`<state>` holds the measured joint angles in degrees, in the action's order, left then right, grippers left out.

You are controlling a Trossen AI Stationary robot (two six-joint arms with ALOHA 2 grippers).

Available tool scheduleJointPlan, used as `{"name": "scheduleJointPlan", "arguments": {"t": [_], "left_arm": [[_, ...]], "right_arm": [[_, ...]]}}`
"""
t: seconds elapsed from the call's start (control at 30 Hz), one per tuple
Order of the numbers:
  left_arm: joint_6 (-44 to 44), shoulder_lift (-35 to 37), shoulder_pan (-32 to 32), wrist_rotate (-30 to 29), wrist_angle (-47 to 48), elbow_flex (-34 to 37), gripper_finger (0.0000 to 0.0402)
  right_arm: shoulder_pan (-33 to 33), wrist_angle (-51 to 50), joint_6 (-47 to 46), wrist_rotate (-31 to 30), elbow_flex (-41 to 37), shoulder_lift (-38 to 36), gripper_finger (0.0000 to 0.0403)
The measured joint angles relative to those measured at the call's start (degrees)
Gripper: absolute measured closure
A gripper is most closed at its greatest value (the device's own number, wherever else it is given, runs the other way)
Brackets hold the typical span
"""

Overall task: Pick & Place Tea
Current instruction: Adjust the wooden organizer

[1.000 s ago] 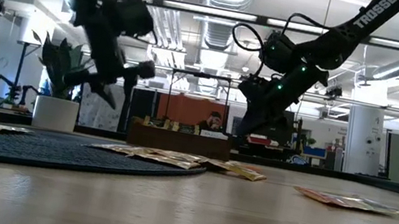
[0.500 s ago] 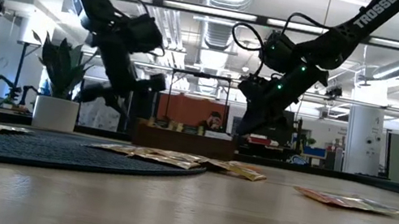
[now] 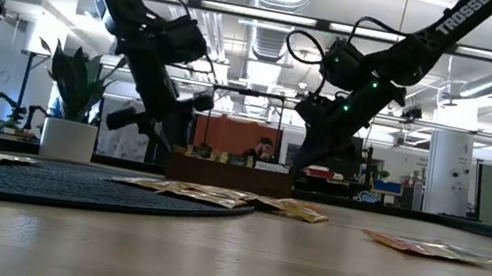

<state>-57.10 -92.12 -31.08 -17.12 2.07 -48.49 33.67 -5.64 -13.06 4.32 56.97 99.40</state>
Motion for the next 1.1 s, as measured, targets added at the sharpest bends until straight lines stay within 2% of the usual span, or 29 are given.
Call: {"name": "scheduleJointPlan", "arguments": {"t": [0.17,0.37,0.57,0.77,0.97,1.1], "left_arm": [[0.0,0.0,2.0,-0.1,0.0,0.0,0.0257],[0.0,0.8,2.9,-0.2,0.1,0.0,0.0257],[0.2,2.2,3.0,-0.7,0.1,0.0,0.0257],[1.3,2.3,3.0,-1.0,0.4,0.0,0.0257],[1.4,2.3,3.0,-1.0,1.9,0.0,0.0257],[1.4,2.3,3.0,-1.0,2.7,0.0,0.0257]], "right_arm": [[0.0,-3.7,-0.8,0.7,0.0,0.0,0.0355],[-0.3,-6.5,-5.7,8.7,-0.5,0.0,0.0355],[-0.5,-0.1,-10.7,8.8,-1.8,0.9,0.0355],[-0.5,2.0,-11.0,9.3,-1.1,4.4,0.0355],[-0.4,2.4,-9.9,9.1,-0.6,4.7,0.0355],[-0.1,2.8,-9.7,4.8,-0.5,4.7,0.0355]]}}
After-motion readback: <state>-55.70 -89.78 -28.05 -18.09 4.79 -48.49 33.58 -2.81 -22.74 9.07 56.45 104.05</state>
